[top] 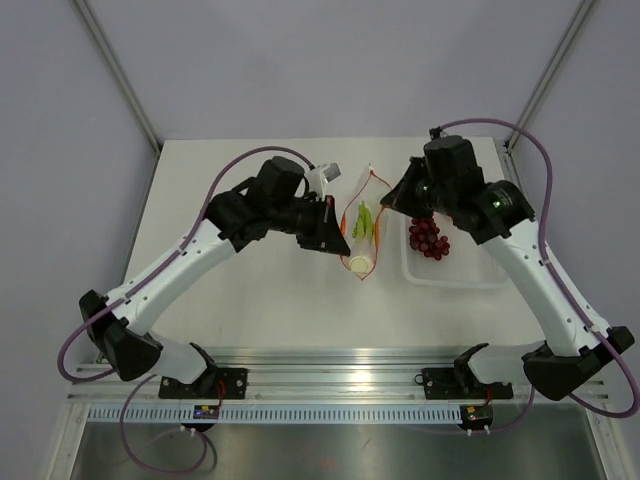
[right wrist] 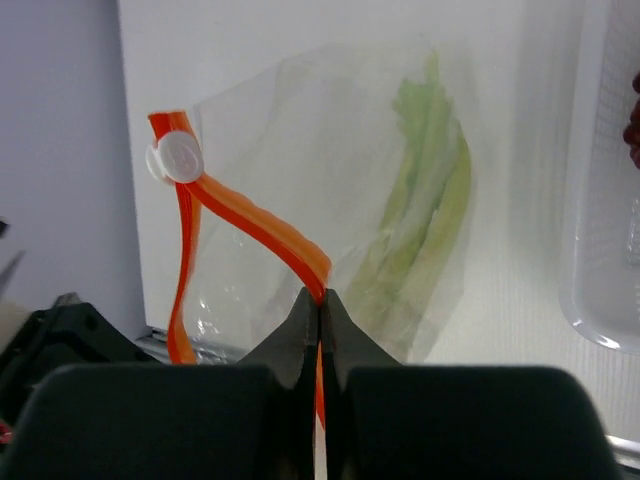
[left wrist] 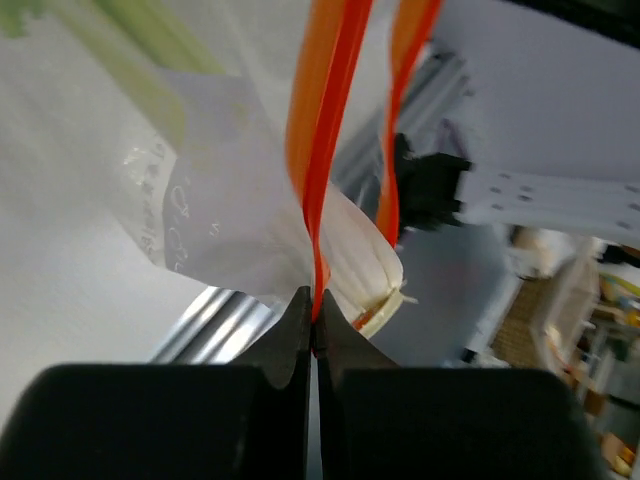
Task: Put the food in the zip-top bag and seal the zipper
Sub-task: Adjust the zipper food storage bag at the center of the board.
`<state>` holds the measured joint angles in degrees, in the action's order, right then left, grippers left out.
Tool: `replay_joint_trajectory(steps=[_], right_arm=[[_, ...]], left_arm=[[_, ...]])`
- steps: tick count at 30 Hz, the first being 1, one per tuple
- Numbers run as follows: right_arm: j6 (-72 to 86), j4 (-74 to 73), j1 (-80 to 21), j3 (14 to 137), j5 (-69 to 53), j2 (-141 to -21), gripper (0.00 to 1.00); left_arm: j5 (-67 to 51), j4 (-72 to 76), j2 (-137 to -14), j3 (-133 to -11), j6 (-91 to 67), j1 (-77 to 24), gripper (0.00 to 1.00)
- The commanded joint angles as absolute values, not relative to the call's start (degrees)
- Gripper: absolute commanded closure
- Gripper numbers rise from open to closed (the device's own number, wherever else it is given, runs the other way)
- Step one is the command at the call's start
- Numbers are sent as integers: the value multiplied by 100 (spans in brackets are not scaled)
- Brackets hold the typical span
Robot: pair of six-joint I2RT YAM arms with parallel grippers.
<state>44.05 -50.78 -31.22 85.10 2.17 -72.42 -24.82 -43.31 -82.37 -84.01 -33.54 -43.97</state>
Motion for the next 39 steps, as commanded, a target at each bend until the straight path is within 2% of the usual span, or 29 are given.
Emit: replay_joint_trajectory(steps=[1, 2, 4, 10, 13, 17, 19, 22, 26, 29, 37, 39], right_arm=[[3772, -6158, -3103, 10131, 62, -7601, 100], [3736, -6187, -3103, 10316, 27, -7681, 100], [3665, -6109, -3102, 10293, 26, -7796, 100], [3858, -5133, -2540, 8404, -202, -8182, 100], [3858, -5150, -2523, 8638, -246, -8113, 100], [3788, -5387, -2522, 9954, -246, -7902, 100], [3762, -5467, -2531, 10203, -263, -7849, 100], [3788, -5318, -2540, 9889, -369, -7726, 100], [3911, -5019, -2540, 8328, -325, -7612, 100], [4025, -4790, -2540, 7728, -264, -7445, 100], [3824, -5061, -2742, 8094, 121, -7339, 100], [3719, -5141, -2847, 8244, 184, -7304, 84]], left_arm=[[-4549, -4607, -7910, -8790, -3802, -4132, 100], [-4979, -4431, -7910, -8702, -3971, -4035, 100], [-5036, -4000, -7936, -8369, -4122, -3806, 100], [-4597, -3533, -8709, -7340, -4218, -3542, 100], [-4738, -3646, -8675, -7540, -4237, -3551, 100], [-4465, -4515, -8473, -8873, -3982, -3542, 100], [-4351, -4631, -8429, -9061, -3903, -3542, 100], [-4263, -4571, -8542, -8782, -3867, -3542, 100], [-4421, -4175, -8727, -7982, -4025, -3560, 100], [-4456, -4061, -8640, -7813, -4104, -3560, 100], [-4570, -3939, -8692, -7972, -4429, -3560, 100], [-4623, -3850, -8666, -7875, -4596, -3560, 100]])
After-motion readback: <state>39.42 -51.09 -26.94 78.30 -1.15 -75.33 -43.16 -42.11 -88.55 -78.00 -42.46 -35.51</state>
